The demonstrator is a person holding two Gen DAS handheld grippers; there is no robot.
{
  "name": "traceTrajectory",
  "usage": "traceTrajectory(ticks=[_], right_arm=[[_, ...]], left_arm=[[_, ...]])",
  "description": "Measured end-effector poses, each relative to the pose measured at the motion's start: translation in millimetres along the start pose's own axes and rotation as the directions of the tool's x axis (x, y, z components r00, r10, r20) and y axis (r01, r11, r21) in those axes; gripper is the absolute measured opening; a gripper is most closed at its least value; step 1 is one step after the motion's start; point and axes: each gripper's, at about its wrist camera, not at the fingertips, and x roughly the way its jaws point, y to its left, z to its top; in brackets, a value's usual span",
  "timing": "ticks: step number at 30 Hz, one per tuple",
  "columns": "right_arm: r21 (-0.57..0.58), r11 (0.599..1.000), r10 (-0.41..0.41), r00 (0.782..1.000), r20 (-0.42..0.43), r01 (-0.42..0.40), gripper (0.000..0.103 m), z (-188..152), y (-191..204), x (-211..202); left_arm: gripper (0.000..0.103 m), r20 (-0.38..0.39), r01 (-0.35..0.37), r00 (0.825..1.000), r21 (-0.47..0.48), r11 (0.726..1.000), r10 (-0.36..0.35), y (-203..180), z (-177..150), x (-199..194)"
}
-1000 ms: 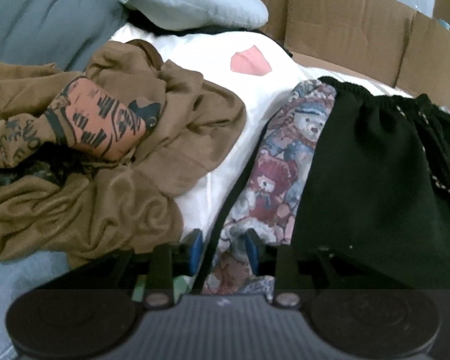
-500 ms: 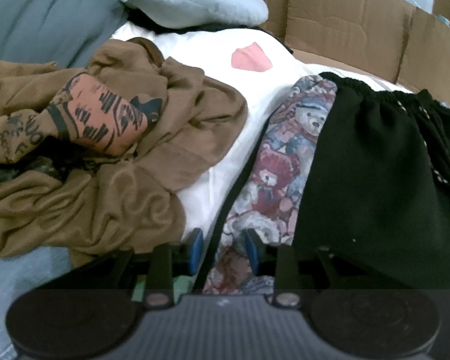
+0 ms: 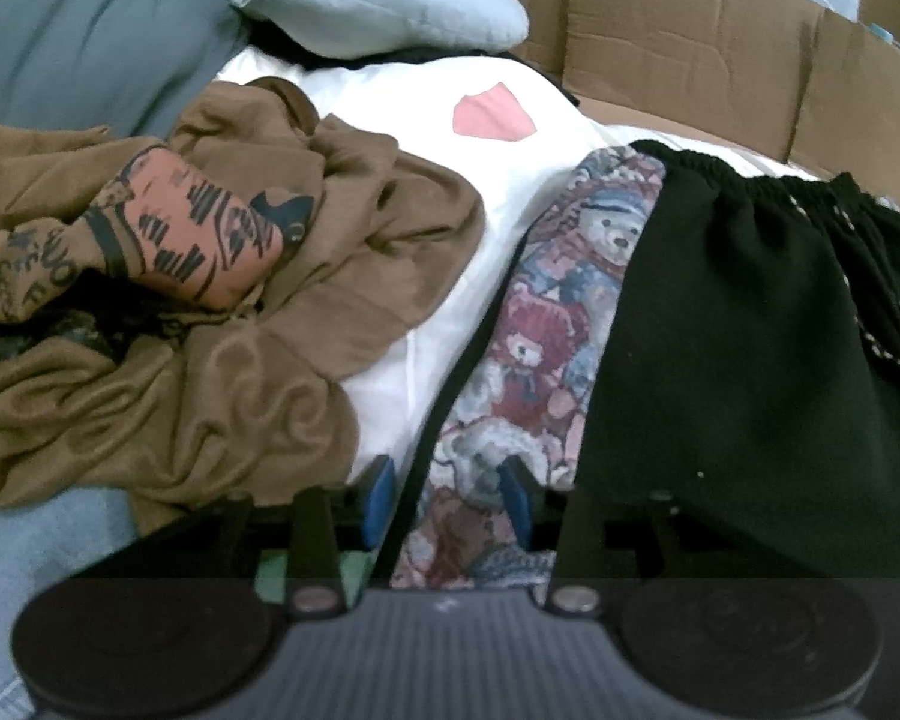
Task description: Fold clothes
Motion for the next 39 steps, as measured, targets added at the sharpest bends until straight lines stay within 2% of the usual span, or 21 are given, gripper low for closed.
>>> traceTrajectory(ticks=[4, 9, 17, 21, 26, 27, 30, 34, 35, 36, 37, 39], right_arm=[[0.028, 1.0, 0.002, 1.0, 0.016, -0.003, 0.023, 6.6, 1.1, 2.2], [0.012, 1.0, 0.026, 1.0, -0.002, -0.026, 0.023, 1.3, 6.6, 3.4], [-0.034, 0.999, 0.006, 0.998, -0.068, -0.009, 0.023, -7.4, 8.6, 16.2], [-0.061, 0.998, 0.0, 0.995, -0.097, -0.006, 0.023, -6.3, 11.1, 20.3], [-0.102, 0.995, 0.005, 0.989, -0.145, -0.02, 0.023, 0.1, 11.5, 23.9], [-0.119, 0.993, 0.004, 0.988, -0.152, -0.022, 0.021, 1.1, 12.7, 24.6], [-0.189, 0.982, -0.002, 0.986, -0.169, -0.03, 0.005, 4.3, 19.6, 26.1], [-0.222, 0.975, -0.013, 0.983, -0.185, -0.029, 0.001, 11.0, 22.6, 25.3], [-0.226, 0.974, -0.02, 0.983, -0.181, -0.022, 0.001, 11.6, 23.1, 24.1], [-0.233, 0.972, -0.029, 0.984, -0.174, -0.012, 0.001, 11.6, 23.8, 22.6], [-0.239, 0.971, -0.038, 0.985, -0.168, -0.003, 0.001, 11.6, 24.2, 20.9], [-0.244, 0.97, -0.052, 0.986, -0.157, 0.013, 0.001, 12.2, 24.2, 18.4]], left_arm=[[0.042, 0.002, -0.001, 1.0, 0.002, 1.0, 0.001, 0.2, 0.0, -0.3], [0.042, 0.005, 0.001, 1.0, 0.0, 1.0, -0.001, 1.8, -2.5, 0.2], [0.042, 0.002, 0.001, 1.0, 0.001, 1.0, -0.001, 2.4, -1.4, 0.4], [0.048, -0.001, 0.016, 1.0, -0.004, 1.0, -0.016, 2.3, -0.6, 0.8], [0.049, -0.004, 0.016, 1.0, 0.03, 0.999, -0.016, -2.9, 2.3, 2.9], [0.049, -0.005, 0.016, 1.0, 0.031, 0.999, -0.016, -3.3, 3.3, 3.8], [0.051, -0.007, 0.011, 1.0, 0.041, 0.999, -0.011, -5.1, 6.2, 6.8], [0.052, -0.007, 0.018, 1.0, 0.048, 0.999, -0.018, -5.5, 8.9, 9.3], [0.05, -0.01, 0.023, 1.0, 0.045, 0.999, -0.022, -4.4, 9.3, 10.0], [0.033, -0.014, 0.027, 1.0, 0.042, 0.999, -0.026, -3.2, 9.7, 10.7], [0.003, -0.018, 0.031, 0.999, 0.039, 0.999, -0.03, -2.0, 10.1, 11.4], [0.002, -0.026, 0.04, 0.999, 0.033, 0.999, -0.039, 0.4, 10.9, 12.8]])
